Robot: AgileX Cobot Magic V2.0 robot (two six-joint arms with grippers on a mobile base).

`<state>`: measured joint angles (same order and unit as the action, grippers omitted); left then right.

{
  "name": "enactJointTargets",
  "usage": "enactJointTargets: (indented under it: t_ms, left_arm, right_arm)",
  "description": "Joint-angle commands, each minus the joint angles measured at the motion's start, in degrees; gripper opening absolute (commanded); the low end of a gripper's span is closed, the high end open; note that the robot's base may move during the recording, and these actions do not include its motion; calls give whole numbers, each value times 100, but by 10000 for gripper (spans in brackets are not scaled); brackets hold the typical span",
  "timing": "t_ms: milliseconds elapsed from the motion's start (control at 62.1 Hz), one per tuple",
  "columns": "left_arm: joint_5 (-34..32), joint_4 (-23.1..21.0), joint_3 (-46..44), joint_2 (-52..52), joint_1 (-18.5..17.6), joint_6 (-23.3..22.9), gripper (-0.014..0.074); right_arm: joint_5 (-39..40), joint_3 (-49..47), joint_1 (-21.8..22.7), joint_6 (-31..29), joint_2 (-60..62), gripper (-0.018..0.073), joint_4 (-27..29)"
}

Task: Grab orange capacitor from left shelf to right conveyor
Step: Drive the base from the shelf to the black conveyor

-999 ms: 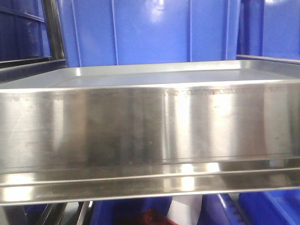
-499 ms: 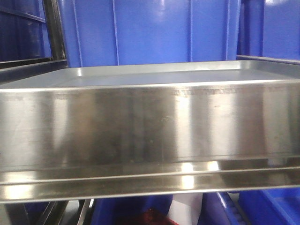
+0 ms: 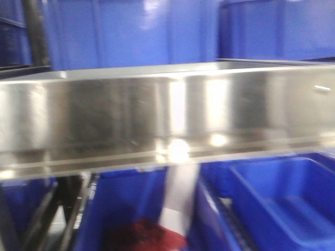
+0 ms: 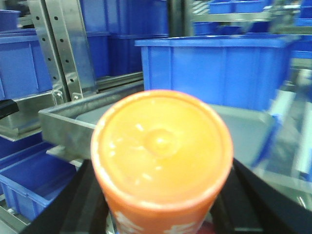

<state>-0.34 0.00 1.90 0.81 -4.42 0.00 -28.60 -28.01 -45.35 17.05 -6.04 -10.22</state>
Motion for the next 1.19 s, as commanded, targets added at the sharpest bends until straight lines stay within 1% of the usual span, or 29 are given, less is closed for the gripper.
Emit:
enactJointTargets:
  t_ms: [0, 1176]
  left_arm:
    - [-484, -31, -45, -58, -11, 0, -105]
    - [-484, -31, -45, -58, -11, 0, -105]
  right_arm:
    - [506, -161, -1, -53, -68, 56, -102]
    - [506, -161, -1, -53, -68, 56, -102]
